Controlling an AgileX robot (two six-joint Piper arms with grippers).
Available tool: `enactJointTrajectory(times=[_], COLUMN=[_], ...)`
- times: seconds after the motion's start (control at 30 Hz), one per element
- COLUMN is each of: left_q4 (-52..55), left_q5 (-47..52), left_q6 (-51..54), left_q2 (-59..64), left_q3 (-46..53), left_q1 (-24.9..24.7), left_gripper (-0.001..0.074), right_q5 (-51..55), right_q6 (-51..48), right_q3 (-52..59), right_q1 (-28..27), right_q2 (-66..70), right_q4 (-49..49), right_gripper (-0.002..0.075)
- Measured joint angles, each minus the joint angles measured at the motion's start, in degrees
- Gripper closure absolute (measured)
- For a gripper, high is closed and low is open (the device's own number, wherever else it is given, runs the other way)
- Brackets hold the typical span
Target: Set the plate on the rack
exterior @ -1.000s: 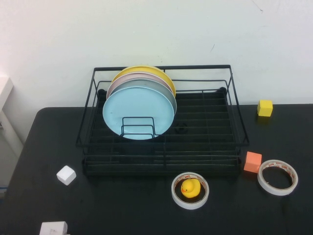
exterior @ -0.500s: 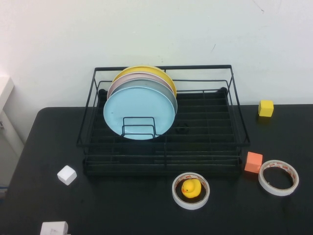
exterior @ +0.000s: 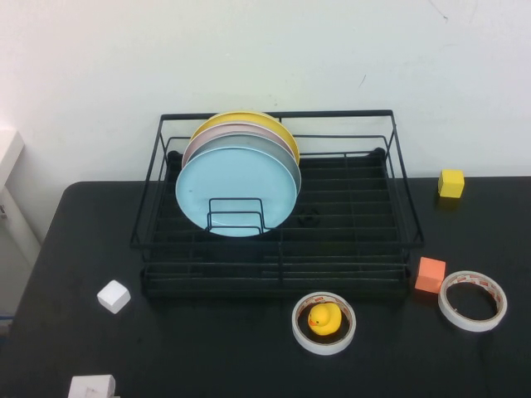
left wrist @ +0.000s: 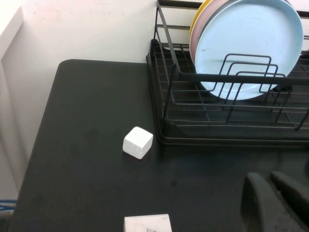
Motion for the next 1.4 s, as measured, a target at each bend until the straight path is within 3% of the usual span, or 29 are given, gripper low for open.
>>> enactJointTrajectory(times=[0.4, 1.4], left_q4=[0.0, 0.0], left_q5=[0.0, 0.0], left_q6=[0.0, 0.1], left_q2=[0.0, 0.0], left_q3=[-0.1, -0.1], left_q1=[0.0, 0.0], left_gripper=[0.0737, 0.0736], right_q5=[1.2, 1.4], right_q6=[9.4, 9.7], right_q3=[-0.2, -0.3], right_q1=[0.0, 0.0], right_q2=[0.0, 0.0], right_q4=[-2.7, -3.0], right_gripper=[0.0726, 0.0726])
